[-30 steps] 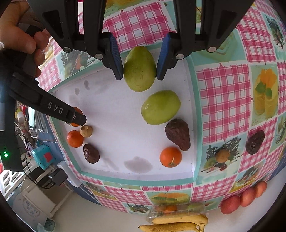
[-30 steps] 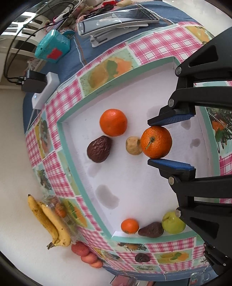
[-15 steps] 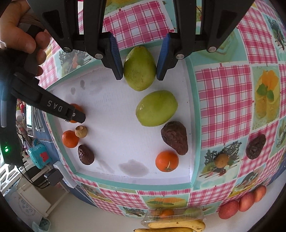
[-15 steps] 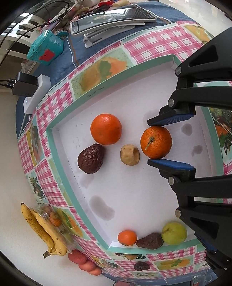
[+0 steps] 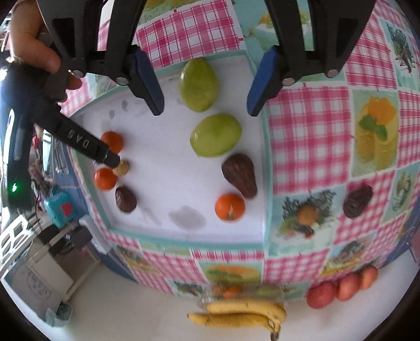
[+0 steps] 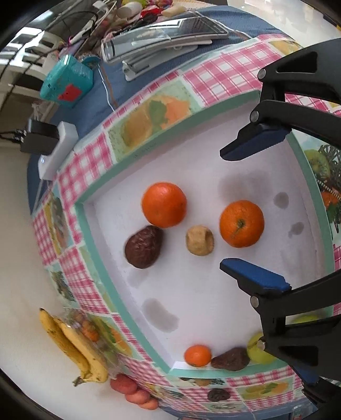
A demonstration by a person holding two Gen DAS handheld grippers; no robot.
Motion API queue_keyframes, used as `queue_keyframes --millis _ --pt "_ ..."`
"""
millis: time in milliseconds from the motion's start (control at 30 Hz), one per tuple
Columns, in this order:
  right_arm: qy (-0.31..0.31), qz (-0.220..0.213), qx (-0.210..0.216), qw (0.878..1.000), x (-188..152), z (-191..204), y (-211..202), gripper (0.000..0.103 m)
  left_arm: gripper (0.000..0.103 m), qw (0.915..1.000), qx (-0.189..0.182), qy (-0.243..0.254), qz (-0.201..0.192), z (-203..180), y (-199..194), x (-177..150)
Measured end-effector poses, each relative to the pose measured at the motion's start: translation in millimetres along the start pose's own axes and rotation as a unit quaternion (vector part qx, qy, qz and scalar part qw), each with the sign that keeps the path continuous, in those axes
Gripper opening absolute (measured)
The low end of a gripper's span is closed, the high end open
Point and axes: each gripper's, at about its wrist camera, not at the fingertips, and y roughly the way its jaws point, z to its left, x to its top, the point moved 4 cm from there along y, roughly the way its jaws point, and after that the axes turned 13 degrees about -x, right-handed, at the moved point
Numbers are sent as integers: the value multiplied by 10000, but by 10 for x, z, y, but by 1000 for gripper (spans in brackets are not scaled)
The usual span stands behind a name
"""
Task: Organize fruits
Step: 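Withdraw both open tools from the tray toward the last dark brown fruit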
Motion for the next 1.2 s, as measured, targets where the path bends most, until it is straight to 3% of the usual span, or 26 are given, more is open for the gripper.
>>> queue_keyframes --millis 67,200,333,467,633,800,1000,1200 --pt "38 -126 -5 9999 26 -15 -39 84 80 9998 105 -7 -184 40 -92 48" --pt "53 -290 13 9996 54 -9 -88 85 103 9949 684 -213 -712 267 -304 141" --pt "77 -485 -5 9988 88 2 -151 97 103 9864 1021 -613 -1129 587 -545 211" --pt "72 -656 182 9977 113 75 -227 97 103 9806 1189 -898 -1272 823 -639 268" --pt "-201 -816 298 9960 86 240 -331 97 103 9627 2044 -1050 -1430 1157 -852 293" --pt "-394 -878 618 9934 43 438 -449 97 103 9475 2487 -1337 -1500 1508 -1072 256" --pt "-435 -966 910 9902 -18 641 -586 97 103 9390 2656 -1530 -1560 1734 -1208 244" --pt "-657 -1099 915 9875 -94 855 -694 97 103 9423 2413 -1703 -1574 1826 -1237 265"
